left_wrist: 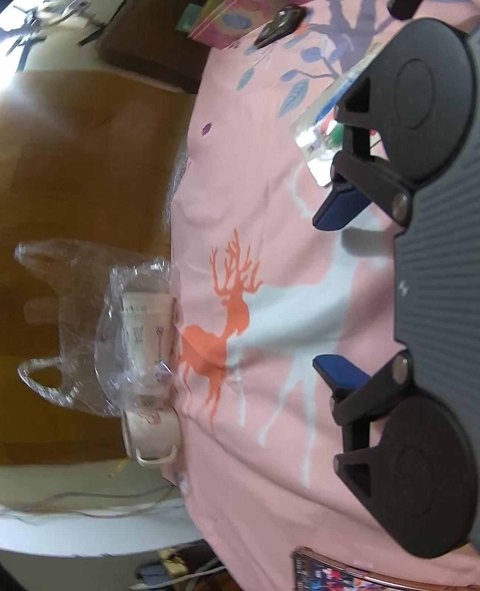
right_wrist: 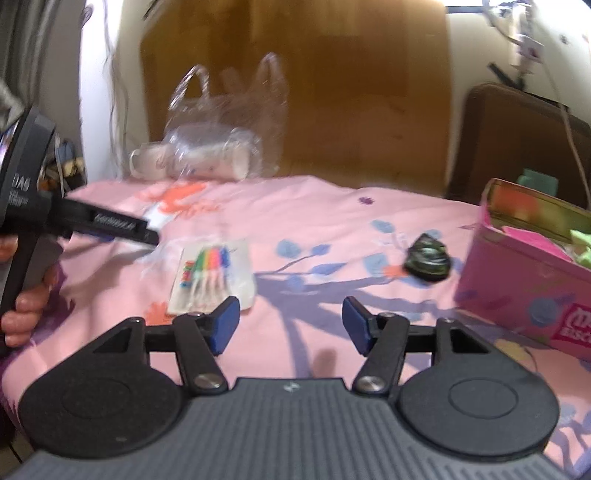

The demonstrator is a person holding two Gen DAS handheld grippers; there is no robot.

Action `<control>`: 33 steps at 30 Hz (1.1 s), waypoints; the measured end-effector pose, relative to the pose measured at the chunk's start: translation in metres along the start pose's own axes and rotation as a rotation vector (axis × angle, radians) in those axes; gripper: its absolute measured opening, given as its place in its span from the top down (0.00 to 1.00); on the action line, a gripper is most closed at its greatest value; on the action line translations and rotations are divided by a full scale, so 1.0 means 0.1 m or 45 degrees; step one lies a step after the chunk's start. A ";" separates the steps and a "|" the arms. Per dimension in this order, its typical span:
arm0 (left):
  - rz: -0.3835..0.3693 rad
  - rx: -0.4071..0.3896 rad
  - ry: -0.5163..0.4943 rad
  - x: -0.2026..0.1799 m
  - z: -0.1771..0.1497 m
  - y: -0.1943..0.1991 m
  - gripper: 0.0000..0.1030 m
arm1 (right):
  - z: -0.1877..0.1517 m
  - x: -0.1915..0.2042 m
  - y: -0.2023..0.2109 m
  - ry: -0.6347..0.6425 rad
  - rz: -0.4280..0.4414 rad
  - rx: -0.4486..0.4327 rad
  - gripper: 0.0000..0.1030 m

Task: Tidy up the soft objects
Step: 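Move the right gripper to the colored pen card on the bedspread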

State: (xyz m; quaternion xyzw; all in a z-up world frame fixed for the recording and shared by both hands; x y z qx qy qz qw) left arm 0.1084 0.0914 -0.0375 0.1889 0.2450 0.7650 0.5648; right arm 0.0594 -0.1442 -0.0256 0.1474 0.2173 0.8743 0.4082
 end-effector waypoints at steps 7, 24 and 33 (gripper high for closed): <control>-0.010 -0.102 -0.131 -0.20 0.00 0.11 0.25 | 0.01 0.06 -0.08 0.007 0.027 0.047 0.30; -0.186 -0.080 0.046 -0.01 0.03 0.10 0.17 | 0.12 0.46 -0.57 0.095 0.172 0.201 0.10; -0.217 -0.061 0.081 0.03 0.03 0.08 0.17 | 0.15 0.40 -0.60 0.037 0.169 0.158 0.31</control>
Point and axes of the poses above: each gripper's, at about its wrist camera, not at the fingertips, and y roughly against the way its jaws point, x to its left, z to its top, the point moved 7 cm from there along -y, roughly the way its jaws point, and after that the axes turned 7 degrees about z, right-handed, at the moved point
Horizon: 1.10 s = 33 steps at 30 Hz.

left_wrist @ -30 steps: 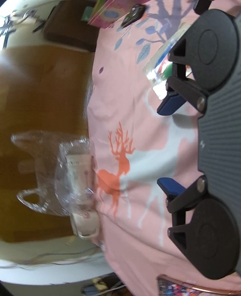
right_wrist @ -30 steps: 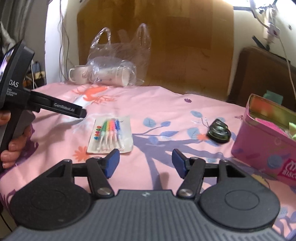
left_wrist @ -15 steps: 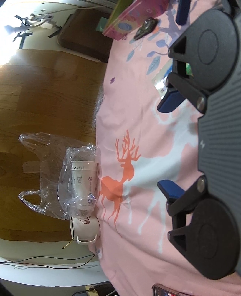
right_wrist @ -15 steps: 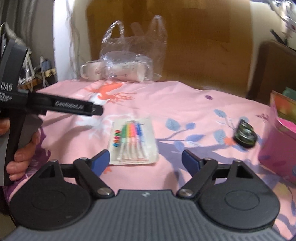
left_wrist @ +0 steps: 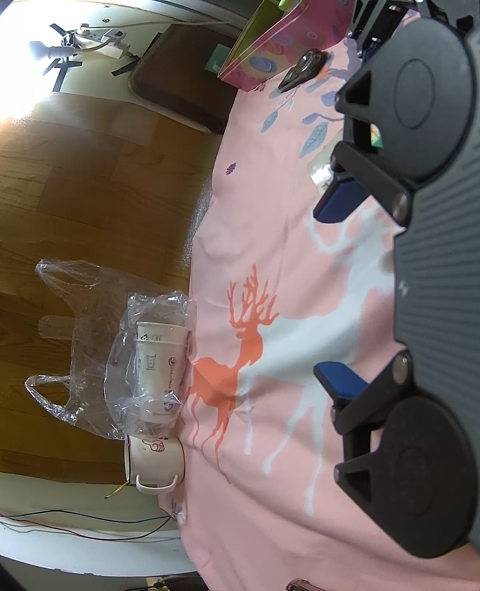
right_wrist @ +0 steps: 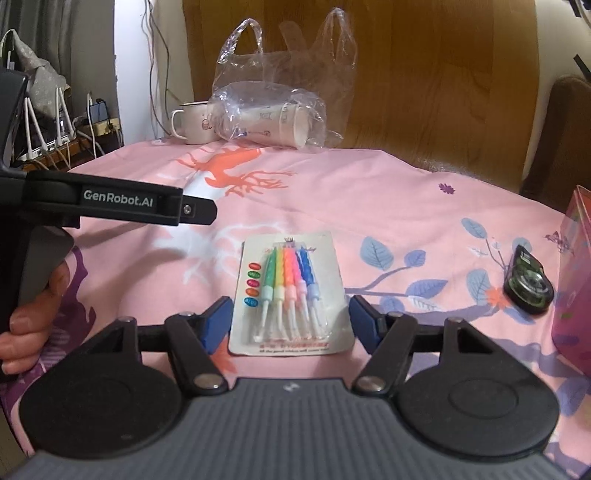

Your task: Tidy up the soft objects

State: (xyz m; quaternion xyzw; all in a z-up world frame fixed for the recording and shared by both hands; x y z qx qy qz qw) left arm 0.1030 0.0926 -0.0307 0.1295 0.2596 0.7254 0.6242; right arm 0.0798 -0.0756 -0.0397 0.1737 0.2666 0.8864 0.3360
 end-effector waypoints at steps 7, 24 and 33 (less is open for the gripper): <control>-0.011 0.016 0.019 0.02 0.00 -0.02 0.15 | -0.01 -0.19 0.08 -0.151 0.008 -0.056 0.32; -0.349 0.221 0.078 -0.30 -0.17 0.09 0.01 | -0.15 -0.25 0.35 -0.233 0.060 -0.094 0.32; -0.553 0.417 0.086 -0.90 -0.29 0.14 0.48 | -0.20 -0.23 0.61 -0.198 0.079 -0.213 0.33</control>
Point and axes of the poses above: each gripper's, at about its wrist camera, not at the fingertips, and y roughly against the way its jaws point, x to its left, z to its top, the point moved 7 cm from there along -y, roughly the way its jaws point, and after that the axes turned 7 degrees about z, right-handed, at the moved point
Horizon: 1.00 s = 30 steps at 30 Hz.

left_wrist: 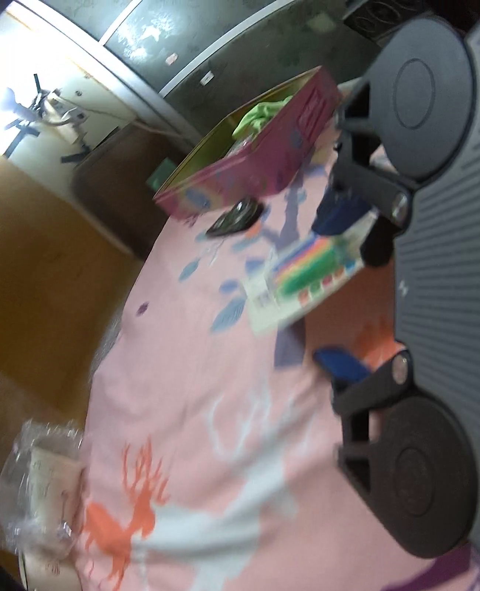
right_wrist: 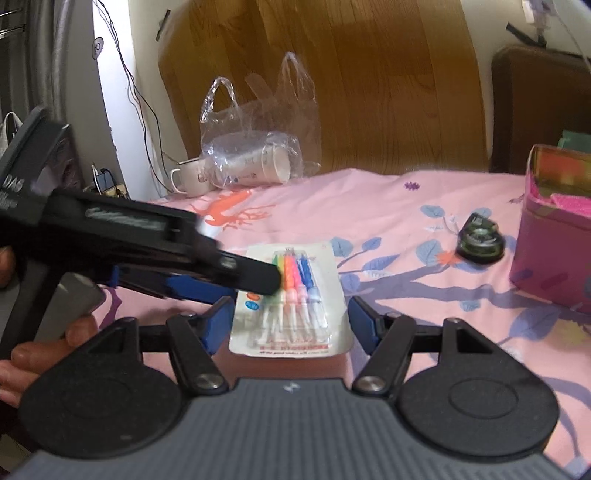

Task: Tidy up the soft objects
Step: 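Carry the pen card into the pink tin box and release it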

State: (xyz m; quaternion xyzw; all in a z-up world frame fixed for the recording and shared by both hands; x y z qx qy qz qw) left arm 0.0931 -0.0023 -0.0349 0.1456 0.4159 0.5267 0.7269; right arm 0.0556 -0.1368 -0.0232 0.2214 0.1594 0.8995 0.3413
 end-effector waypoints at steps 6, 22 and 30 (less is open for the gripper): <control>-0.059 0.008 -0.086 -0.51 0.15 -0.09 0.62 | 0.12 -0.24 0.28 0.031 -0.096 -0.125 0.33; -0.180 -0.041 -0.621 -2.90 0.68 -1.13 0.50 | 0.62 -2.00 1.09 0.089 -0.848 -0.266 0.30; 0.018 -0.081 -0.639 -2.82 0.60 -1.39 0.46 | 0.37 -2.14 1.28 0.010 -0.912 -0.335 0.30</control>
Point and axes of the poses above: each gripper's, at about its wrist camera, not at the fingertips, and y roughly against the way its jaws point, x to its left, z to its top, the point moved 7 cm from there along -y, roughly the way its jaws point, and after that the axes turned 7 degrees about z, right-handed, at the moved point
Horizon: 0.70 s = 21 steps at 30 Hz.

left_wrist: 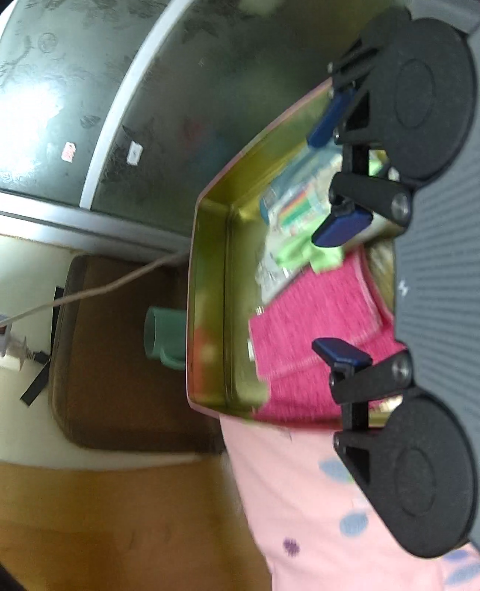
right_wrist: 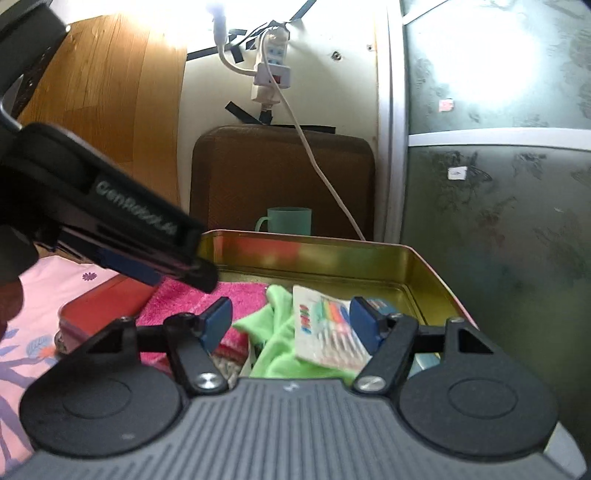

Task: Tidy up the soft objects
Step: 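Carry the pen card into the pink tin box and release it, then move the right gripper to the green tape roll and grasp it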

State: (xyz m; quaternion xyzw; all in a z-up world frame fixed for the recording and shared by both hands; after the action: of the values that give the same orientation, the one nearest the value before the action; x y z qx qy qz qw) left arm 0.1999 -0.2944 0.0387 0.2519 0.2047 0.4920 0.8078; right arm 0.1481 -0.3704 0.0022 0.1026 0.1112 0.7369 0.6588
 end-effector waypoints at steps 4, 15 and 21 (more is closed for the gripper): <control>0.032 -0.035 -0.008 0.19 -0.13 0.23 0.43 | -0.01 0.11 0.21 -0.086 0.031 -0.066 0.30; 0.348 -0.071 0.179 1.70 -0.92 0.97 0.39 | 0.08 1.04 0.54 0.009 0.383 -0.086 0.31; 0.652 -0.027 0.279 2.56 -1.35 1.08 0.39 | -0.03 1.76 0.22 0.146 0.710 0.219 0.57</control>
State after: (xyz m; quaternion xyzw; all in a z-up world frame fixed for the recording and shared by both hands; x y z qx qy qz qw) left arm 0.1574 0.0052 -0.0238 0.2322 0.2152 0.7067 0.6327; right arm 0.1071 -0.1977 0.0069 0.1429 0.1778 0.8819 0.4125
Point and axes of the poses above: each gripper's, at about its wrist camera, not at the fingertips, and y roughly against the way its jaws point, x to its left, z to its top, the point moved 7 cm from there along -y, roughly the way its jaws point, and after that the axes turned 7 degrees about z, right-handed, at the moved point
